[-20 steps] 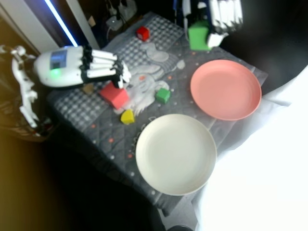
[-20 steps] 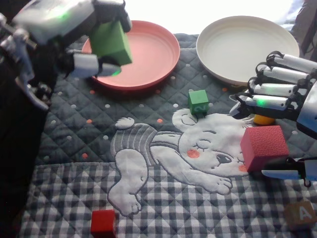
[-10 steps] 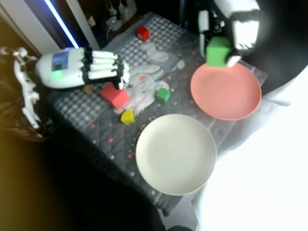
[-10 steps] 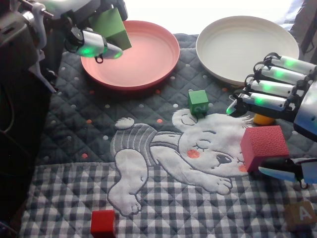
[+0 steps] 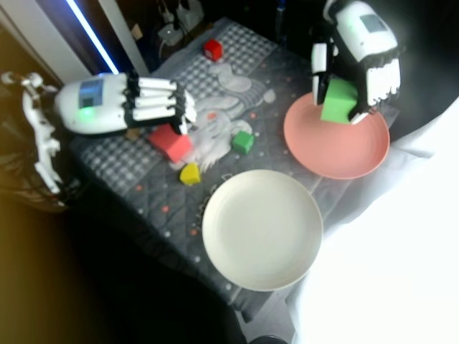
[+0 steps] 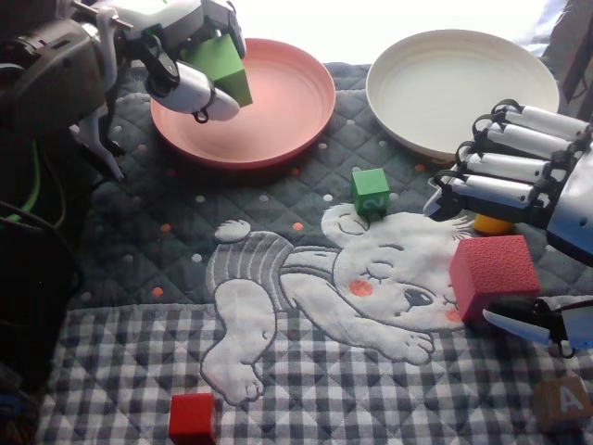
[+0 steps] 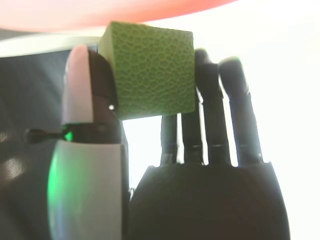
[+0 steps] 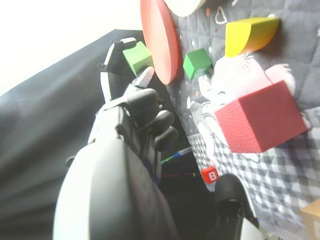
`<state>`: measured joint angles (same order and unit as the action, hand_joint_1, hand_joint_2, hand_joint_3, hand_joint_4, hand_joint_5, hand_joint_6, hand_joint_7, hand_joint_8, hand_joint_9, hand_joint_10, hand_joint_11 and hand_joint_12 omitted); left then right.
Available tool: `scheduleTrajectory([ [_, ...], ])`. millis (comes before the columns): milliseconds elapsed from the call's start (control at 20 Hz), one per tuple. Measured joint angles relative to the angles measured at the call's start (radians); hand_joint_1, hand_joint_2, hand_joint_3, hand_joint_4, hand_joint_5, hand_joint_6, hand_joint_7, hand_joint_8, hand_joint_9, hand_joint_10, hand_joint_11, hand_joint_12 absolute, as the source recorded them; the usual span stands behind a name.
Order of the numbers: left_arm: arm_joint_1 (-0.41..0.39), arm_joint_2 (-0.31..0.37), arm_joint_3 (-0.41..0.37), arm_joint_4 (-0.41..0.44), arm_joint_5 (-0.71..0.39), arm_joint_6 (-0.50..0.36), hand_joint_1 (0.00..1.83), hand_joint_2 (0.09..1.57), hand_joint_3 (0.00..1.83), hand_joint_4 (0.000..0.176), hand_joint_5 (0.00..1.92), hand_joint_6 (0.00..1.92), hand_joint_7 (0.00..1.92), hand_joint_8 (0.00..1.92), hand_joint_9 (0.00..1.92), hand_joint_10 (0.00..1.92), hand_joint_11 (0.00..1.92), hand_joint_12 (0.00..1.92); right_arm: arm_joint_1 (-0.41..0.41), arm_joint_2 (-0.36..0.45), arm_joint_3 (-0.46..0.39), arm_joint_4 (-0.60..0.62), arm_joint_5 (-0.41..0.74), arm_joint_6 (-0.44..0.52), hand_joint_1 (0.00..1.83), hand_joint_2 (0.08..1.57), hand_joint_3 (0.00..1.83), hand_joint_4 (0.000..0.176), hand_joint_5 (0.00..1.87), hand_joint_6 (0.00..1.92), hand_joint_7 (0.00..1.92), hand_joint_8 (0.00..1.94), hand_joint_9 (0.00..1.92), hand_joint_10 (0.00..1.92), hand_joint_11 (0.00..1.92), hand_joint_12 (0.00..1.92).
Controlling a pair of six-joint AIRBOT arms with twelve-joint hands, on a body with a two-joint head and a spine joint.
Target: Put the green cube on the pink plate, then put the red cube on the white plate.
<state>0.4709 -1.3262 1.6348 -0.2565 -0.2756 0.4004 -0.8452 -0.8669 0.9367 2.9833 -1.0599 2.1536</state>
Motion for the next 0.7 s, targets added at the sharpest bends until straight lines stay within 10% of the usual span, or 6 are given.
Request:
scheduleTrajectory([
  [50, 0.001, -0.003, 0.0, -0.002, 0.003, 0.0, 1.14, 1.24, 0.0, 0.02, 0.71, 1.35, 0.76, 1.39, 0.55, 1.24, 0.35, 1.74, 0.0, 0.0, 0.0, 0.0, -0.002, 0.0, 0.73, 0.83, 0.5, 0.0, 0.28, 0.85, 0.31, 0.79, 0.07, 1.16, 0.0, 1.66],
  [150, 0.001, -0.005, 0.0, -0.002, 0.006, 0.0, 0.93, 1.07, 0.0, 0.0, 0.46, 0.67, 0.5, 0.57, 0.38, 0.79, 0.14, 1.51, 0.002, 0.0, 0.0, 0.0, -0.003, 0.0, 0.73, 0.81, 0.49, 0.0, 0.27, 0.84, 0.31, 0.76, 0.06, 1.13, 0.0, 1.61],
  [250, 0.0, -0.005, 0.0, -0.034, 0.006, 0.0, 0.83, 0.95, 0.0, 0.079, 0.34, 0.27, 0.31, 0.09, 0.16, 0.3, 0.0, 1.0, 0.002, 0.0, 0.0, 0.001, -0.002, 0.0, 0.73, 0.83, 0.48, 0.0, 0.28, 0.82, 0.33, 0.75, 0.09, 1.12, 0.0, 1.63],
  [350, 0.0, -0.005, -0.003, -0.074, 0.007, 0.0, 0.73, 0.9, 0.0, 0.155, 0.2, 0.07, 0.08, 0.01, 0.01, 0.02, 0.0, 0.31, 0.002, 0.0, 0.0, 0.0, -0.003, 0.001, 0.71, 0.84, 0.46, 0.0, 0.29, 0.79, 0.34, 0.71, 0.1, 1.09, 0.0, 1.63],
  [400, 0.0, -0.005, -0.003, -0.077, 0.007, 0.0, 0.72, 0.88, 0.0, 0.166, 0.16, 0.04, 0.03, 0.0, 0.0, 0.0, 0.0, 0.25, 0.002, 0.0, 0.0, 0.0, -0.003, 0.001, 0.71, 0.84, 0.45, 0.0, 0.29, 0.79, 0.34, 0.7, 0.08, 1.08, 0.0, 1.63],
  [700, 0.01, 0.02, -0.062, -0.083, -0.02, 0.0, 0.48, 0.86, 0.0, 0.176, 0.04, 0.0, 0.0, 0.0, 0.0, 0.0, 0.0, 0.0, 0.002, 0.003, 0.0, 0.0, -0.002, 0.001, 0.77, 0.76, 0.47, 0.0, 0.28, 0.7, 0.36, 0.58, 0.12, 0.98, 0.0, 1.54],
])
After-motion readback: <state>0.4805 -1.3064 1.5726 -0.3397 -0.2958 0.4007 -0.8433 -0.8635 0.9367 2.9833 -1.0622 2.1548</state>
